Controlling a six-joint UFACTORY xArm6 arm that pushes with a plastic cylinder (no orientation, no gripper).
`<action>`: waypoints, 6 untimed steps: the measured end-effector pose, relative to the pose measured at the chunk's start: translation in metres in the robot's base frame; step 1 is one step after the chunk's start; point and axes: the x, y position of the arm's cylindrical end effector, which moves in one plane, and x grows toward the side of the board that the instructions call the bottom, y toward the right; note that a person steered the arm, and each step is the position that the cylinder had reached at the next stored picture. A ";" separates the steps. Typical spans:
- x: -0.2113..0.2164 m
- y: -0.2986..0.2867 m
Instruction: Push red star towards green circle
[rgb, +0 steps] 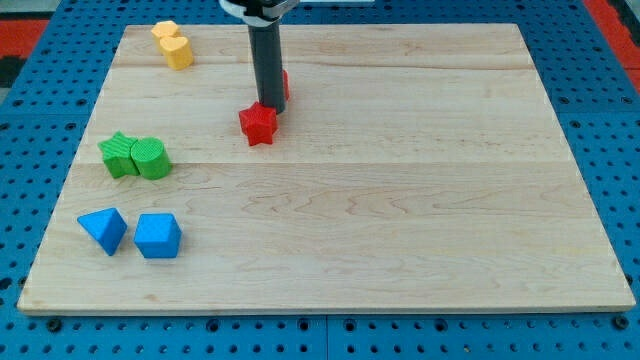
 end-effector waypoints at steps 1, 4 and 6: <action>0.009 0.013; 0.067 -0.032; 0.106 -0.031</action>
